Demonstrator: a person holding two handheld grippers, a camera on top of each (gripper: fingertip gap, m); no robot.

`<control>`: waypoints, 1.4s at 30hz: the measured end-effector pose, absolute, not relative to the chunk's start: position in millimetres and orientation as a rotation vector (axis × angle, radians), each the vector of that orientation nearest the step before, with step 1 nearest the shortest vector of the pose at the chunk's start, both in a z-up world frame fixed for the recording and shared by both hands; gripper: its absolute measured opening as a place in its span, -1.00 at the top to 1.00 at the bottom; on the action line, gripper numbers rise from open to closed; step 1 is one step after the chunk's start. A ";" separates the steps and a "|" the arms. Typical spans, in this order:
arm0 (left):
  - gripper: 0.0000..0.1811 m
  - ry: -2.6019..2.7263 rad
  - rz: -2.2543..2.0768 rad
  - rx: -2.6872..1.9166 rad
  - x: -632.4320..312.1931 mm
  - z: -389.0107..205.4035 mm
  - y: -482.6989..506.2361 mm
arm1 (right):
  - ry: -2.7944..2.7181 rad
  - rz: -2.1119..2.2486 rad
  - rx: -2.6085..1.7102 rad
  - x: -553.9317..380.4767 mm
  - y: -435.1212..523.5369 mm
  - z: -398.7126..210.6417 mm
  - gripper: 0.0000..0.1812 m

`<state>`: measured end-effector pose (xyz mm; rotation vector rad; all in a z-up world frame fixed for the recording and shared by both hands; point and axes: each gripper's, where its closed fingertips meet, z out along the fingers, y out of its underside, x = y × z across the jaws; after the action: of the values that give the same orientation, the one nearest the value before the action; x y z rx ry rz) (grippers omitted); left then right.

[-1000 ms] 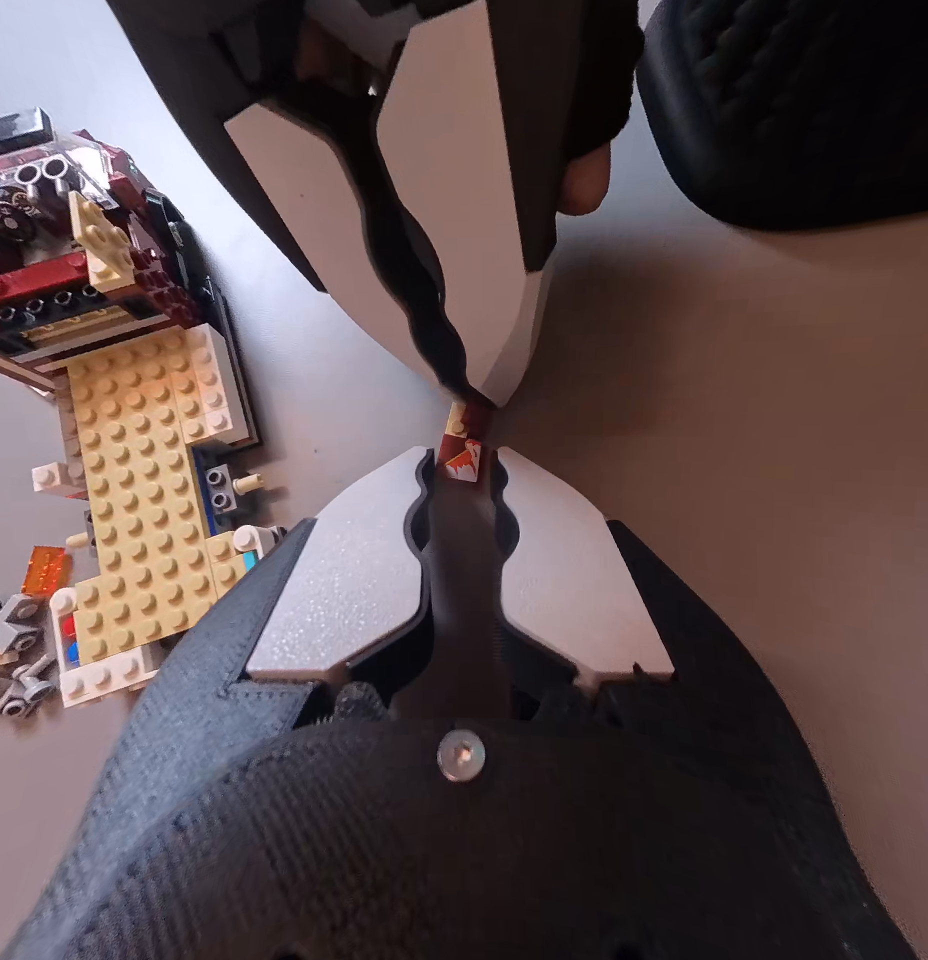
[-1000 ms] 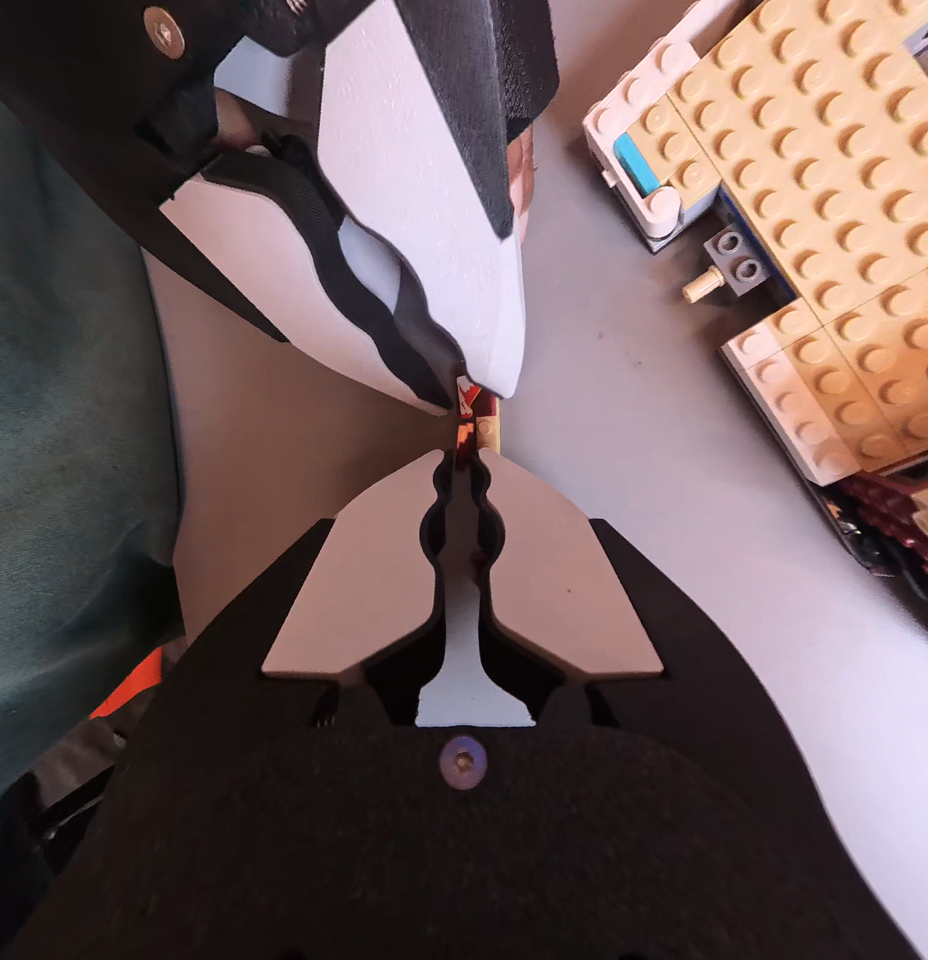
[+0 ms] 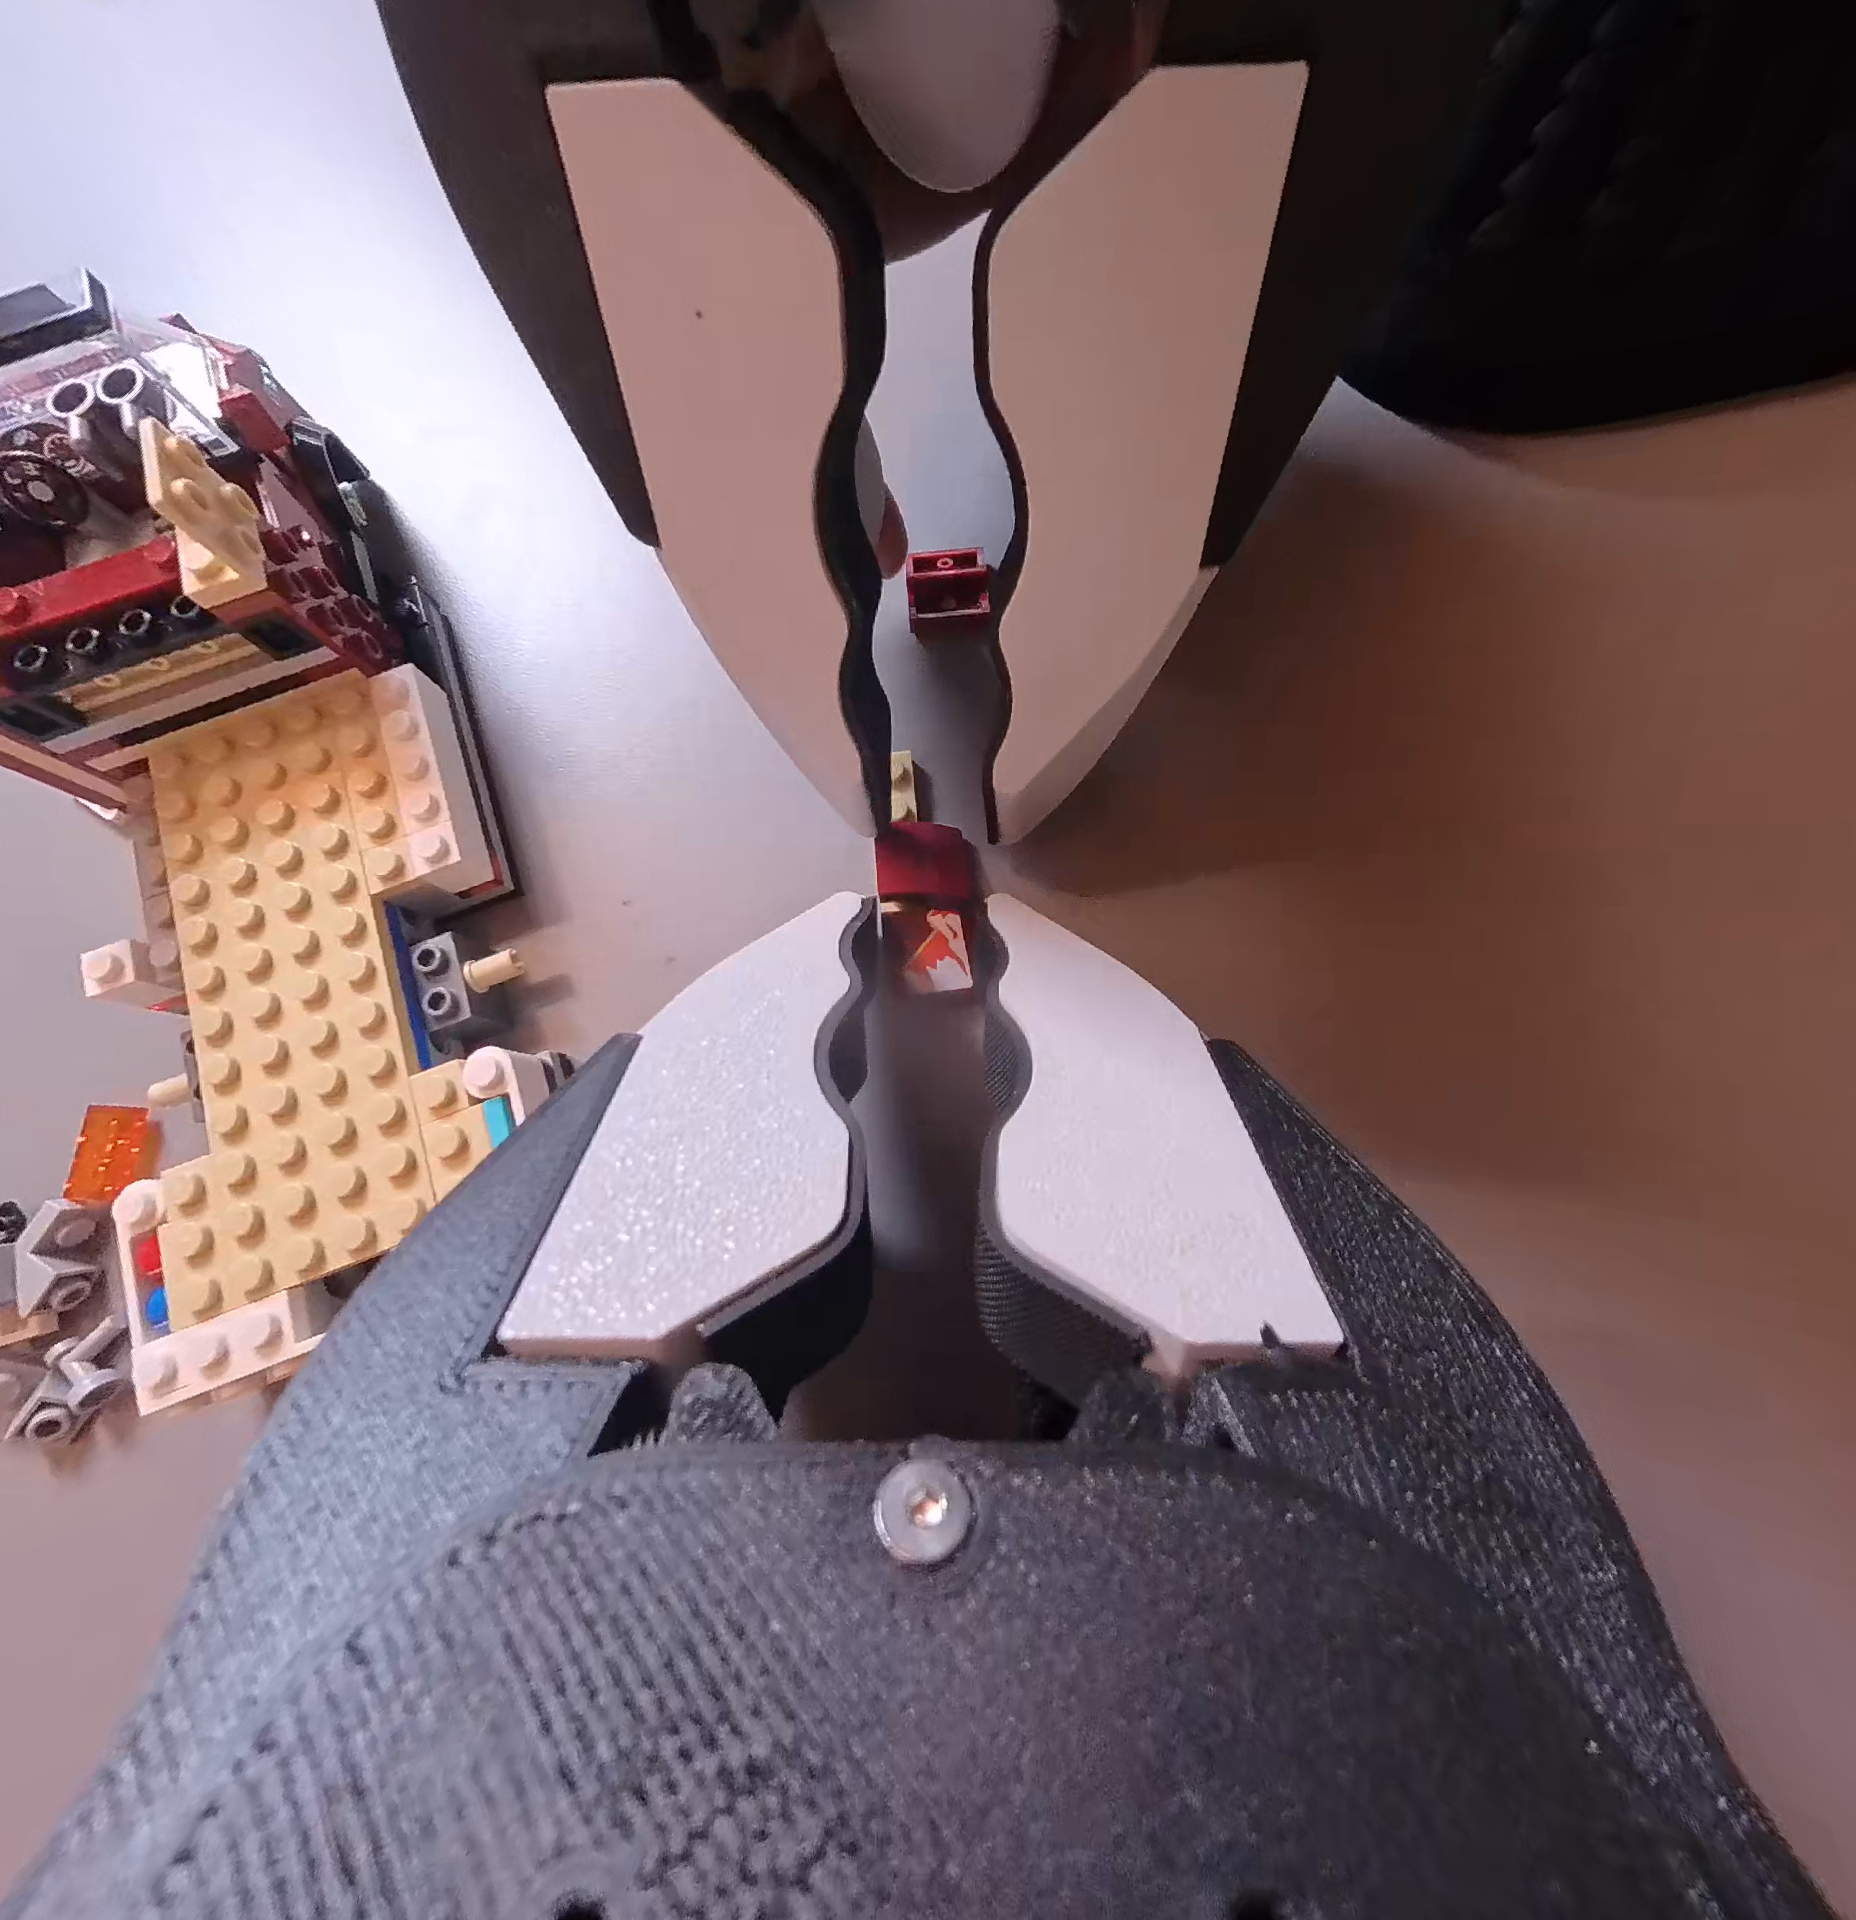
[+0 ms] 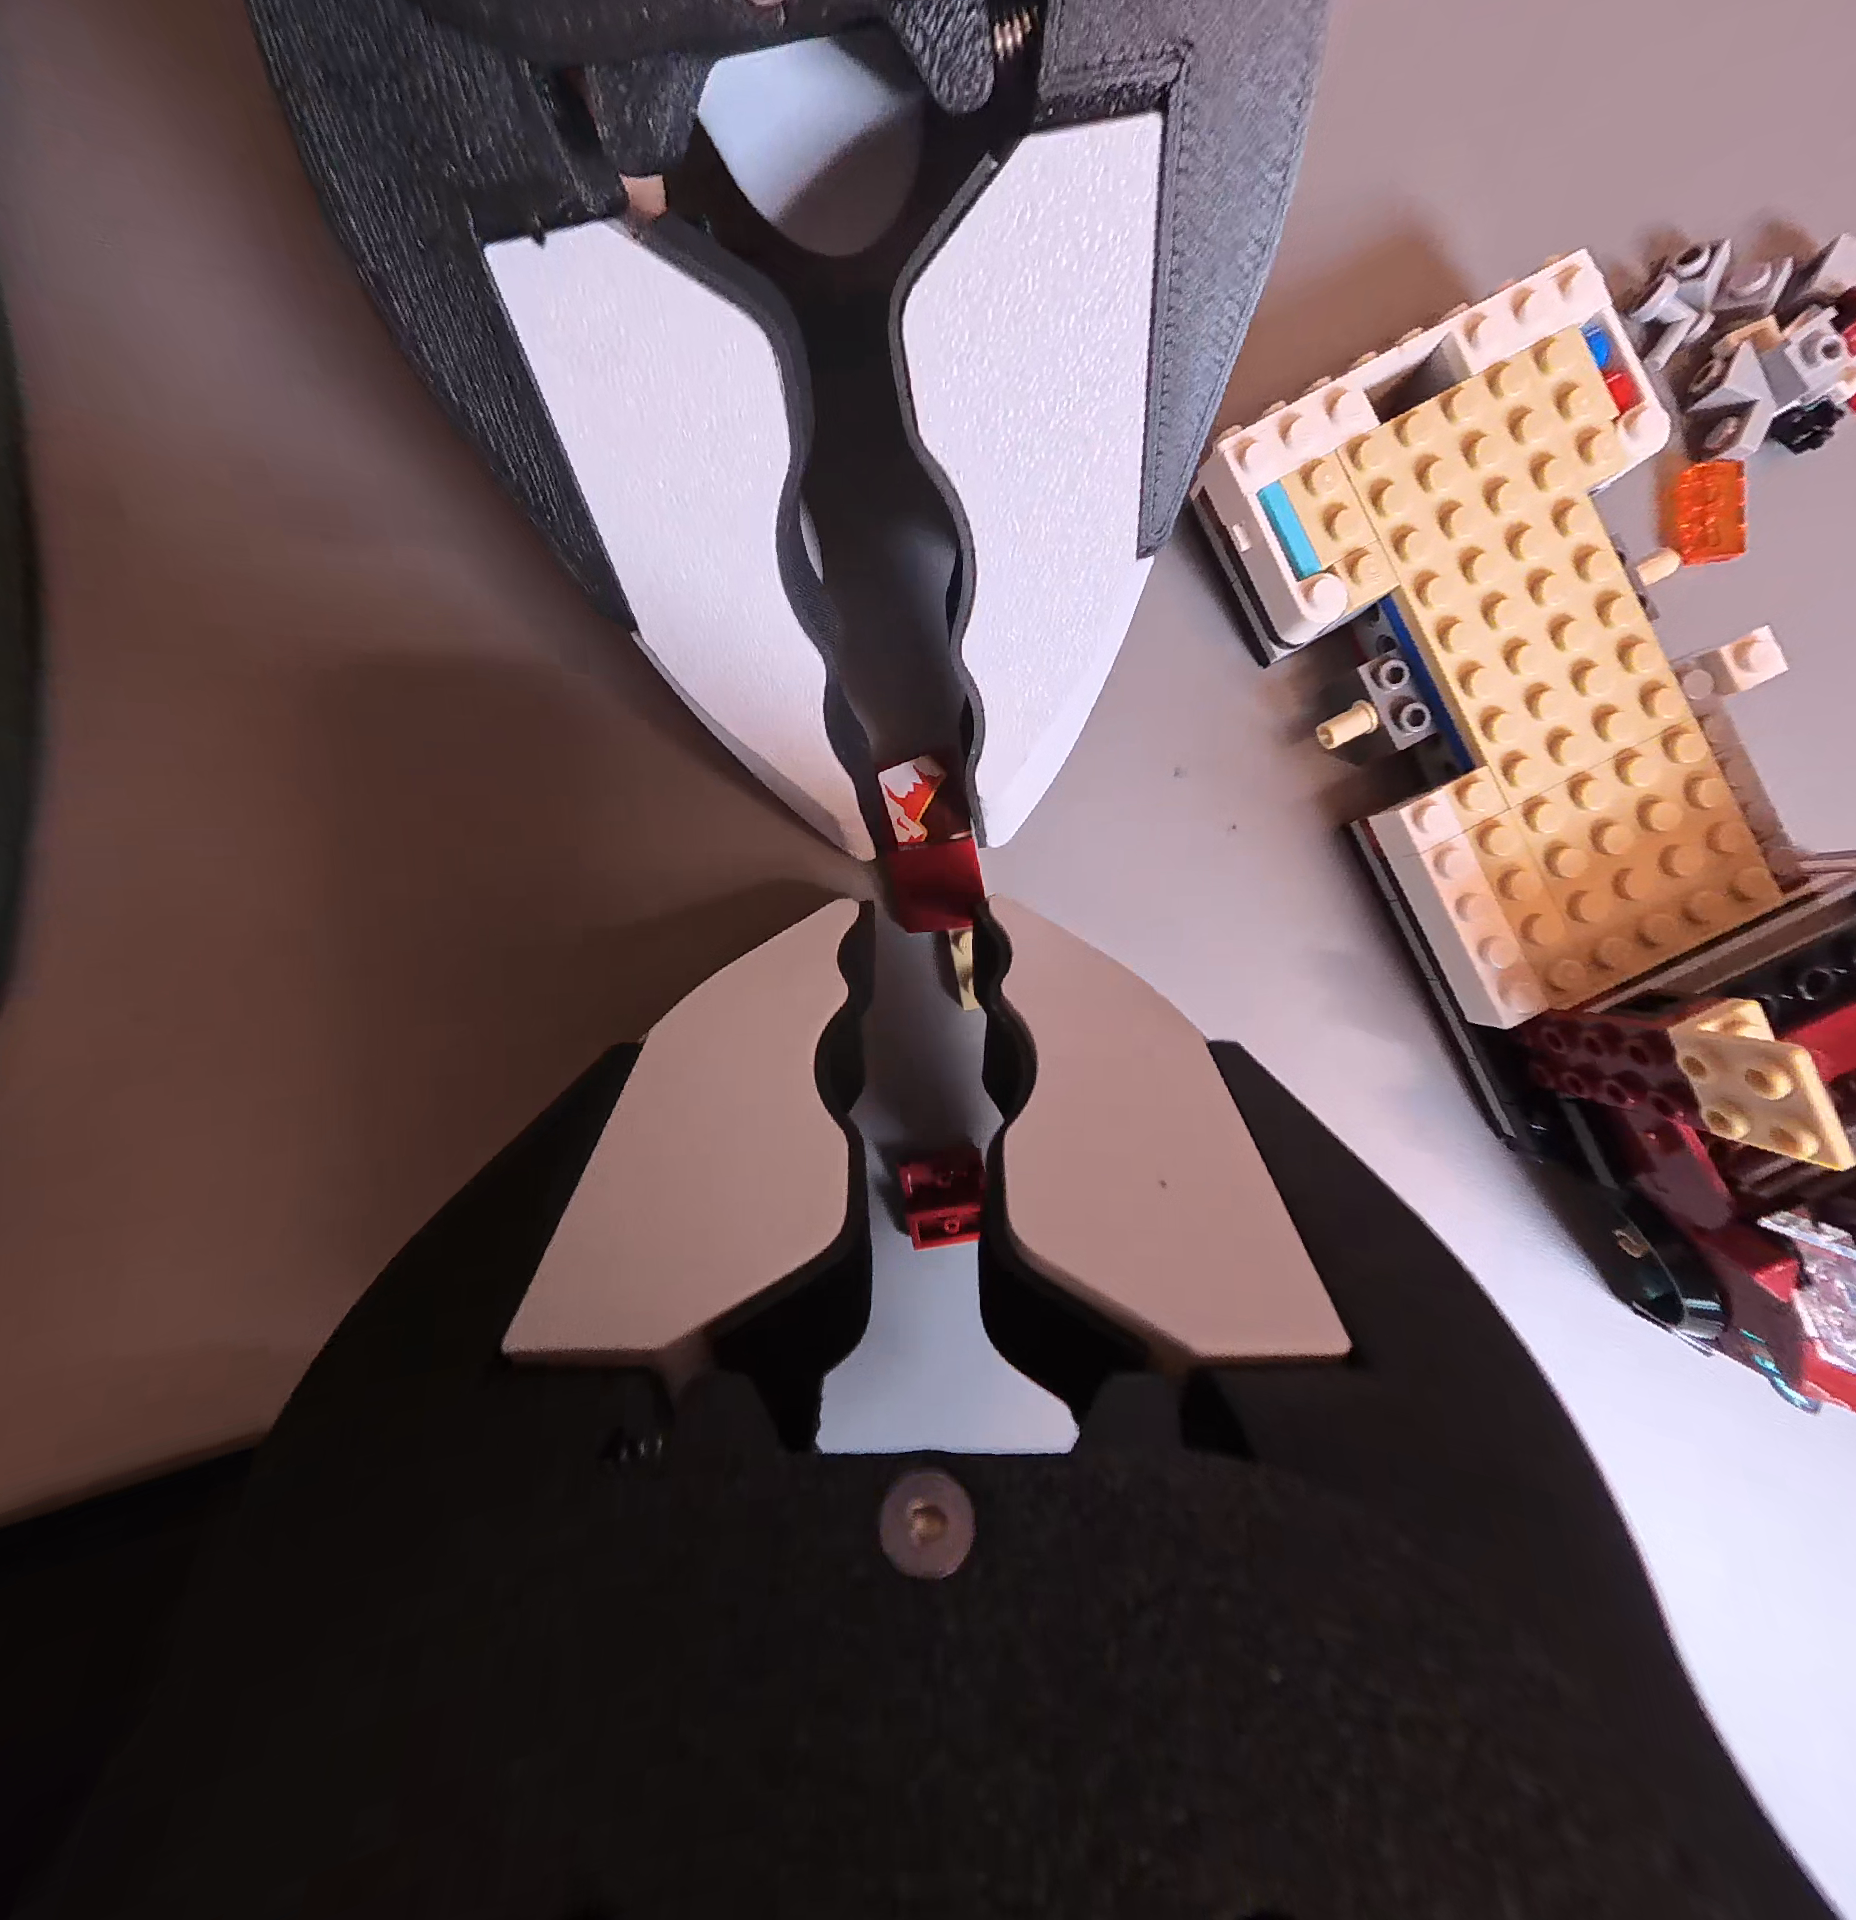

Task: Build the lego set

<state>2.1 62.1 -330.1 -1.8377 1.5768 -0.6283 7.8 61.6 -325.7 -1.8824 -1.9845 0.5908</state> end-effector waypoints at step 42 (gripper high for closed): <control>0.82 1.513 -0.830 -1.913 -1.9 -323.0 56.8 | -2.075 0.690 -1.868 4.9 61.5 -321.1 0.77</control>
<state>-1.9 56.8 -323.0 -1.9127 1.5135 -0.8297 4.9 61.5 -321.1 -1.8680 -2.0754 0.6904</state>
